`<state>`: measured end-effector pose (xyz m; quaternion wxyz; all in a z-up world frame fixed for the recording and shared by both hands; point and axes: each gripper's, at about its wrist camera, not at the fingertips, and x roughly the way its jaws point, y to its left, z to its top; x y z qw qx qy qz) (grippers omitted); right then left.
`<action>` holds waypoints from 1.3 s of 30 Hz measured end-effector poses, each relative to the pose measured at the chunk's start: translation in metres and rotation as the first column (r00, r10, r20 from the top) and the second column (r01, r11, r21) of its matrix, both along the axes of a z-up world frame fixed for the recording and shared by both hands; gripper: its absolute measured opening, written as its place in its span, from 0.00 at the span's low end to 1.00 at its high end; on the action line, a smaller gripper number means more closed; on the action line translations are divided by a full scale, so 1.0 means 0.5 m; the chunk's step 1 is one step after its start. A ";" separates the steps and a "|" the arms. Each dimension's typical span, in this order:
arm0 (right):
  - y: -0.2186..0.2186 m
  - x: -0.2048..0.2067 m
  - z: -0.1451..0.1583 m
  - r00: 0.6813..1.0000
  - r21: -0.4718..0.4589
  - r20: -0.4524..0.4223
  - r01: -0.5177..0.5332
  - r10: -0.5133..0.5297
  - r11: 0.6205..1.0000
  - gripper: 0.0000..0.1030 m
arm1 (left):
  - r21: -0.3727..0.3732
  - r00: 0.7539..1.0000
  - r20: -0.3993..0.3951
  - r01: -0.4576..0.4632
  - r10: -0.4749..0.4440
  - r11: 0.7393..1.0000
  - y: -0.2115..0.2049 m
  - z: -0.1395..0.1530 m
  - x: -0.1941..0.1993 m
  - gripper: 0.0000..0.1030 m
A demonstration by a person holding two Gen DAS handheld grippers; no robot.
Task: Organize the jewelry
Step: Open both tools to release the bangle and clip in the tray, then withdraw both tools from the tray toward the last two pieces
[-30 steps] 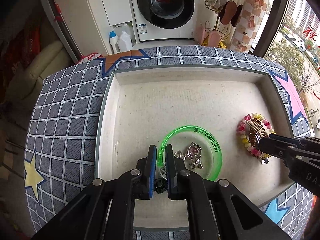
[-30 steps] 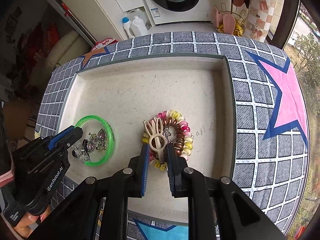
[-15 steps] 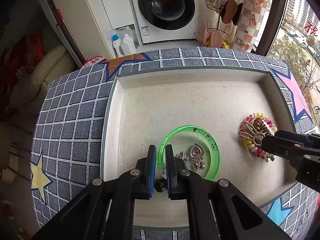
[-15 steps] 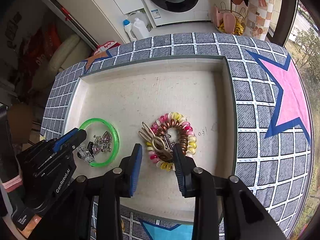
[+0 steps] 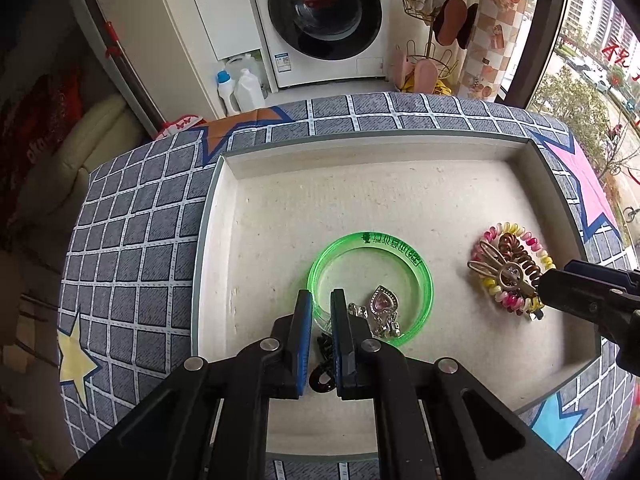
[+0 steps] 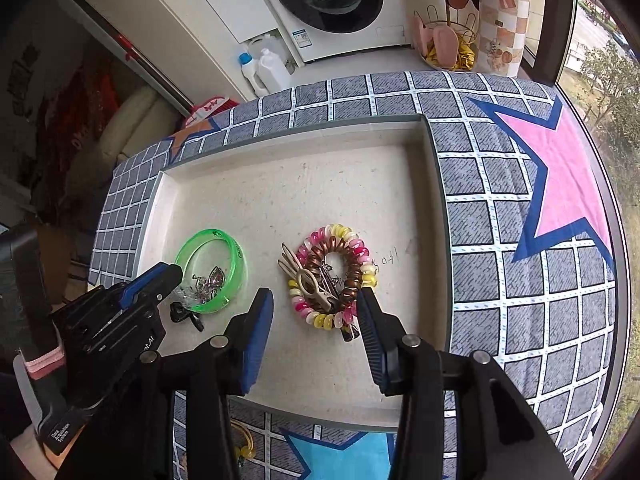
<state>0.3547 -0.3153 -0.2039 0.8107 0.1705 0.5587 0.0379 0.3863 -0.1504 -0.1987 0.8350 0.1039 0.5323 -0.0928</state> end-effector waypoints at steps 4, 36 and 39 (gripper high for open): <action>-0.004 -0.008 0.007 1.000 0.015 0.004 0.008 -0.008 1.000 0.46 | -0.016 1.000 0.020 0.004 -0.003 1.000 0.004 0.017 -0.006 0.21; 0.098 -0.258 -0.005 0.997 0.067 -0.075 0.007 -0.002 0.998 0.81 | -0.005 0.999 0.029 -0.030 0.031 1.000 0.162 0.054 -0.293 1.00; 0.109 -0.279 -0.011 0.996 0.050 -0.087 0.004 0.000 0.999 0.83 | 0.004 0.999 -0.003 -0.036 0.036 0.999 0.177 0.037 -0.318 1.00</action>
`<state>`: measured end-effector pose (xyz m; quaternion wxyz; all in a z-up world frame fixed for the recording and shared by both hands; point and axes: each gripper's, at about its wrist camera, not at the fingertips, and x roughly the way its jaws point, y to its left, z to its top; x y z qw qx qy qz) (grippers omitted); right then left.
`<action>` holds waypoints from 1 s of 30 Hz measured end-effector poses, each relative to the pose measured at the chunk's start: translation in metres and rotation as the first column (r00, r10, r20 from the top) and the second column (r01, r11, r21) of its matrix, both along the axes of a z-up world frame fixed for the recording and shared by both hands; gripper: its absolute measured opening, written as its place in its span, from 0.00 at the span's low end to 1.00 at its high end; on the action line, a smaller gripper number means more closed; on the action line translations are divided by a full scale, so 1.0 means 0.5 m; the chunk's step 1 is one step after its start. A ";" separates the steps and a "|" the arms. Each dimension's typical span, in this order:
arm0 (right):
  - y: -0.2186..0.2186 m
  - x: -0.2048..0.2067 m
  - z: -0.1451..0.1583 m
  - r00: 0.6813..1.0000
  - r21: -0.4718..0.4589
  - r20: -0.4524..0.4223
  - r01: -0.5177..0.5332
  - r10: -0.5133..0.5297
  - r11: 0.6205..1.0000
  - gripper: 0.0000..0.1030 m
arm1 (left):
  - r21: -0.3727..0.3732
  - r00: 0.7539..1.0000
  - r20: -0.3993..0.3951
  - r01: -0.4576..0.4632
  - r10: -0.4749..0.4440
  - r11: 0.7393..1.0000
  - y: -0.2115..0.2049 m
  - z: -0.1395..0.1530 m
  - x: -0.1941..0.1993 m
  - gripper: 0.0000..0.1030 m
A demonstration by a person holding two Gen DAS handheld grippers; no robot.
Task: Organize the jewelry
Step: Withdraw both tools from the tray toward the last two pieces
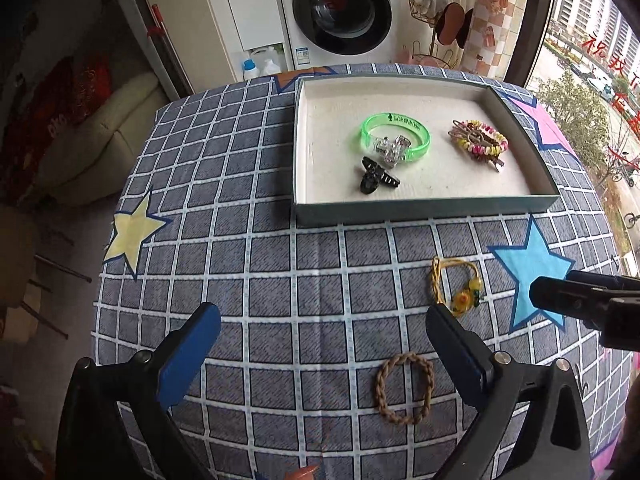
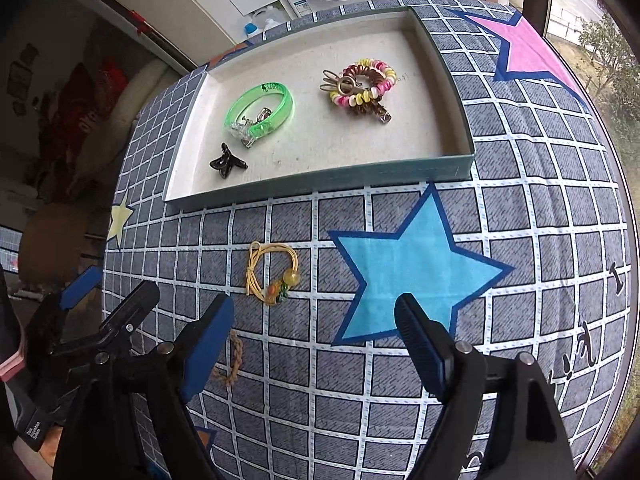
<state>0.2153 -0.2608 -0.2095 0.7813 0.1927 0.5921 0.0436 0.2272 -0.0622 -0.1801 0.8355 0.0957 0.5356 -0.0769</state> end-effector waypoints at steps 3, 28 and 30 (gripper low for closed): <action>0.008 -0.020 -0.003 1.000 -0.015 -0.006 -0.003 0.003 1.000 0.83 | 0.008 1.000 -0.022 -0.014 0.014 1.000 0.021 -0.011 -0.026 1.00; 0.016 -0.087 -0.025 0.995 -0.073 -0.095 0.012 -0.019 0.997 0.85 | -0.016 0.995 -0.104 0.011 -0.012 1.000 0.038 -0.039 -0.130 1.00; 0.011 -0.090 -0.027 0.994 -0.071 -0.102 0.020 -0.028 0.997 0.84 | -0.032 0.993 -0.119 0.008 -0.012 0.999 0.041 -0.044 -0.131 1.00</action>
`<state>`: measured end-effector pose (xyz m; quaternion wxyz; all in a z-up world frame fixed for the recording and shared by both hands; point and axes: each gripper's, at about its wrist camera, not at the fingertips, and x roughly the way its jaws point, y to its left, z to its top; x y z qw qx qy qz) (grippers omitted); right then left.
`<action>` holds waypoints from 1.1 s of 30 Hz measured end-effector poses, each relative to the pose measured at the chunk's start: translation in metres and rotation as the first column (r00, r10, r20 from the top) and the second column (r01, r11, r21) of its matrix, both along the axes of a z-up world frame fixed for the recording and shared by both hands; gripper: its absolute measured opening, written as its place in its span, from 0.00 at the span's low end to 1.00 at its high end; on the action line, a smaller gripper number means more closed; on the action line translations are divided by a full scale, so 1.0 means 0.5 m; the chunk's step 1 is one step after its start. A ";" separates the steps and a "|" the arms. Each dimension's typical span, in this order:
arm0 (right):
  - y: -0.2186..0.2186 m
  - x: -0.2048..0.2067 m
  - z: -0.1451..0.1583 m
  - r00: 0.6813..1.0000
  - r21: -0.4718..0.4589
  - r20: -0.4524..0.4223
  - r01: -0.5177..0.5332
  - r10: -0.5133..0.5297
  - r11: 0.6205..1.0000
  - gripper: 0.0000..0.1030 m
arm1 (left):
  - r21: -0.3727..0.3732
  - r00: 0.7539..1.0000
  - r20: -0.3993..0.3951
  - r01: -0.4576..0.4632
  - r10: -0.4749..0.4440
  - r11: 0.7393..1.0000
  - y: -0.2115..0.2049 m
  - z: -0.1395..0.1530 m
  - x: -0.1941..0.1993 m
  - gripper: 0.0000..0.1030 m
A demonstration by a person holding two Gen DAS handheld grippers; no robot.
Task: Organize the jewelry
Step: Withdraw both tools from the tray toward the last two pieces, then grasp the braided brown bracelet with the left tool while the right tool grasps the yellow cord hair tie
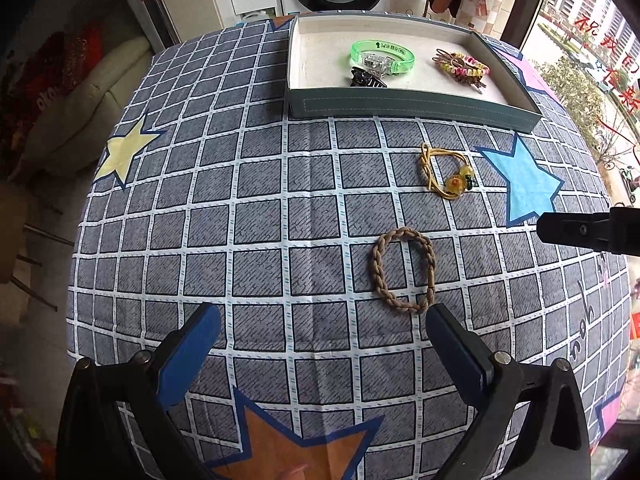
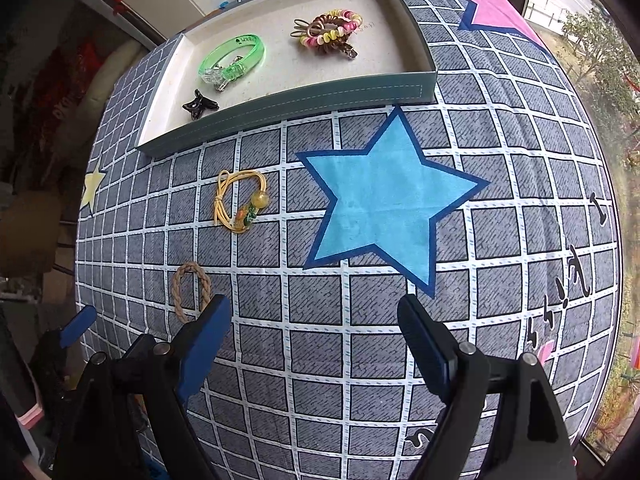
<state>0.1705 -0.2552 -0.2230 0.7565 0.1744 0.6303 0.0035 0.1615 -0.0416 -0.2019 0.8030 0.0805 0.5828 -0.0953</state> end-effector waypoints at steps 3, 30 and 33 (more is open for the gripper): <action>-0.007 -0.004 -0.001 1.000 0.000 0.000 0.010 -0.010 1.000 0.84 | -0.018 1.000 -0.011 -0.012 0.012 1.000 0.004 -0.006 -0.001 1.00; 0.029 0.091 -0.024 0.997 -0.037 0.015 -0.070 0.070 0.997 0.84 | 0.002 0.999 -0.038 -0.017 0.017 1.000 -0.072 -0.087 0.047 0.99; 0.036 0.108 -0.031 0.996 -0.043 0.015 -0.090 0.091 0.995 0.84 | -0.003 0.999 -0.039 -0.023 0.023 1.000 -0.068 -0.091 0.051 0.96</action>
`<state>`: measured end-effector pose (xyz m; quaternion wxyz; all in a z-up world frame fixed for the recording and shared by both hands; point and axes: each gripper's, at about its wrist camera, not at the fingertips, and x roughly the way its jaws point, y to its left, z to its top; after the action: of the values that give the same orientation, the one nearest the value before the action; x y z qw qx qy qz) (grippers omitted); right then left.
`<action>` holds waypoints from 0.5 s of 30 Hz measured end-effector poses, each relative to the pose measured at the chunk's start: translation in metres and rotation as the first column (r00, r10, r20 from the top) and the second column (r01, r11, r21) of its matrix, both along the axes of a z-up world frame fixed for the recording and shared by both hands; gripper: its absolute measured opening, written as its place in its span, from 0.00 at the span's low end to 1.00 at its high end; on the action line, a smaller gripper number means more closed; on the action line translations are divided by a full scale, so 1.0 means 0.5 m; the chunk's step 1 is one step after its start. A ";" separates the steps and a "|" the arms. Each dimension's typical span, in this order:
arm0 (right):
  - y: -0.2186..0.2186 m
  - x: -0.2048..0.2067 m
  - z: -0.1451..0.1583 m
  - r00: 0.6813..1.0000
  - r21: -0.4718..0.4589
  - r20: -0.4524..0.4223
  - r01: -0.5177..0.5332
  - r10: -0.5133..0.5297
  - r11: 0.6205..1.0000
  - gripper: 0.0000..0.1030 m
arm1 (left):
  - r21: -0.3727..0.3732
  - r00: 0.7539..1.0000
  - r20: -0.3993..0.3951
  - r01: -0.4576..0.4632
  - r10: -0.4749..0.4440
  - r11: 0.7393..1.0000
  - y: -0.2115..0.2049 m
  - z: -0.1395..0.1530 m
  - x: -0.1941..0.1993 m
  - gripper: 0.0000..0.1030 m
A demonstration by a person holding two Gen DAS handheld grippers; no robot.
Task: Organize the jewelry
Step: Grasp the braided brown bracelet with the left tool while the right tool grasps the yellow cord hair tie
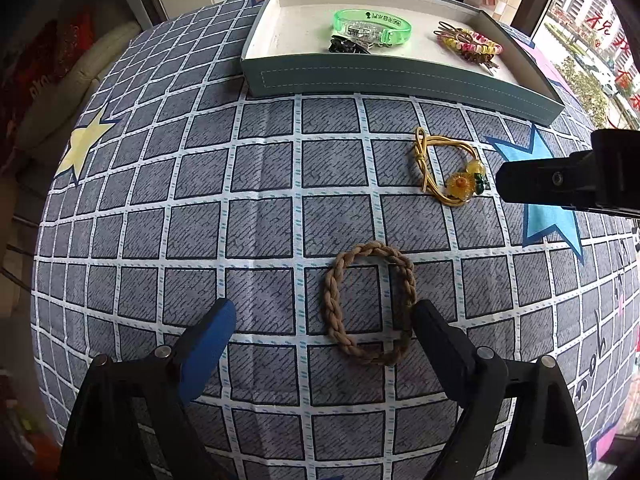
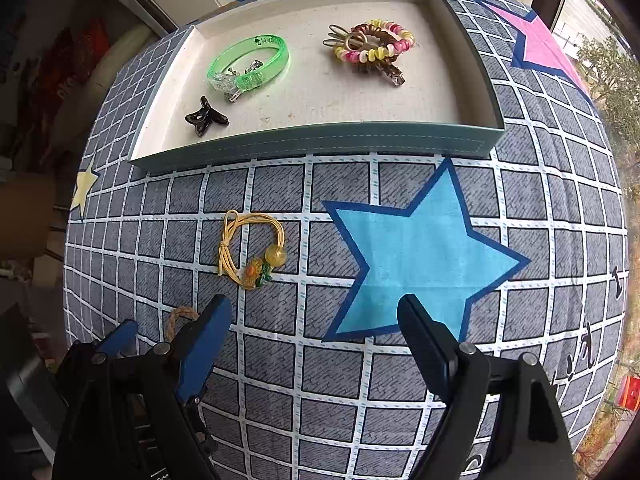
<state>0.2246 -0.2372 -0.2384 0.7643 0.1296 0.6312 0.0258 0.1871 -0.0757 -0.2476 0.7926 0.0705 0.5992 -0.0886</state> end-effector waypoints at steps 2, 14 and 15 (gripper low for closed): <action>0.009 0.009 -0.004 1.000 -0.002 0.001 -0.015 0.015 1.000 0.85 | -0.020 1.000 0.004 0.005 -0.005 1.000 -0.002 0.002 0.001 0.90; 0.068 0.039 -0.033 0.994 -0.037 -0.004 -0.105 0.105 0.994 0.84 | -0.045 0.999 0.031 0.021 -0.019 0.999 -0.040 0.021 -0.012 0.42; 0.071 0.040 -0.035 0.994 -0.046 -0.002 -0.109 0.109 0.993 0.84 | -0.054 0.999 0.029 0.017 -0.015 0.998 -0.032 0.025 -0.011 0.33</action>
<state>0.2447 -0.2019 -0.2558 0.7647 0.0770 0.6375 0.0530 0.1813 -0.0916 -0.2350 0.8019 0.0550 0.5847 -0.1102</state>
